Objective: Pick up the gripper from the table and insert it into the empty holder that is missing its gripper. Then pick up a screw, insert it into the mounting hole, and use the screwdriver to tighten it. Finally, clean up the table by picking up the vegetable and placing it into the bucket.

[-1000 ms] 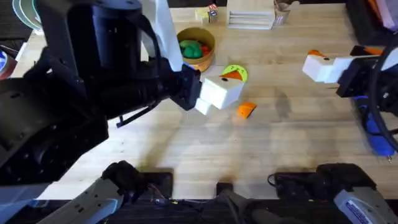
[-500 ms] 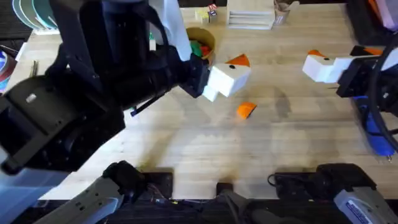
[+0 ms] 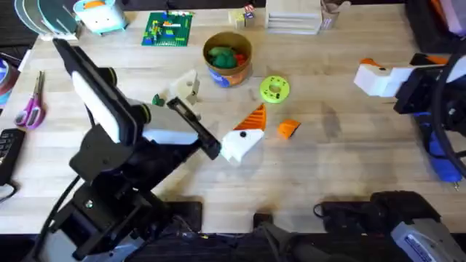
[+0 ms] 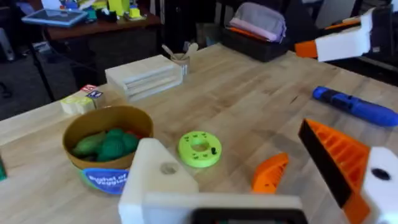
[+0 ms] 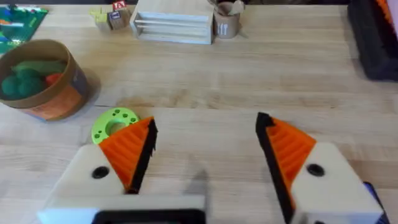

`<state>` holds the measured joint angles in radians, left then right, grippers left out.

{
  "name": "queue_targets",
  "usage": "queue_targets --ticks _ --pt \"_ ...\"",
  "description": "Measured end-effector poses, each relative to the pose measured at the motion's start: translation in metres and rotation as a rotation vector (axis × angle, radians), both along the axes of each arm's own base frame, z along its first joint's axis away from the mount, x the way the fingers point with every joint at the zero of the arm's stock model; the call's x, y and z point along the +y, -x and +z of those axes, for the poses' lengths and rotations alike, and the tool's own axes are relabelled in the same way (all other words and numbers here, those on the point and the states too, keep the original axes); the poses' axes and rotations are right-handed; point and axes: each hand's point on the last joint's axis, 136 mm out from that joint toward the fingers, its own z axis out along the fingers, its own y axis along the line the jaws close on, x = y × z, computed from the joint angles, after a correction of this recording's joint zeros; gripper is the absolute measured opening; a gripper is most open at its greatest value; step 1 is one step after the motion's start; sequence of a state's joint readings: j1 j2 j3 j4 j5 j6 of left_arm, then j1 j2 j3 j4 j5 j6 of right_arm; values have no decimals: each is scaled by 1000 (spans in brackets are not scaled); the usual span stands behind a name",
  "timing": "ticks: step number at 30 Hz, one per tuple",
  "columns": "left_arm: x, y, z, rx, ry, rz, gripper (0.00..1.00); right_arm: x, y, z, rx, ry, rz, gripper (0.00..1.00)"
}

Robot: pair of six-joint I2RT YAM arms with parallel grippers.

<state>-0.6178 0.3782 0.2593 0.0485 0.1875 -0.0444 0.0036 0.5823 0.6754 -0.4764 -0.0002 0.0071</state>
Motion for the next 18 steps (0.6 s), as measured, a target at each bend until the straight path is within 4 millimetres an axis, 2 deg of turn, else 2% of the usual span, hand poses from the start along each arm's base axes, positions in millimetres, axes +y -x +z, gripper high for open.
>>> queue_targets --ticks 6,13,18 --pt "6 9 -31 -25 17 0 993 0 0 0 0 0 0 990" --pt "12 18 -49 -54 43 -3 993 0 0 0 0 0 0 991" --pt "13 20 -48 -55 49 -6 993 0 0 0 0 0 0 991"
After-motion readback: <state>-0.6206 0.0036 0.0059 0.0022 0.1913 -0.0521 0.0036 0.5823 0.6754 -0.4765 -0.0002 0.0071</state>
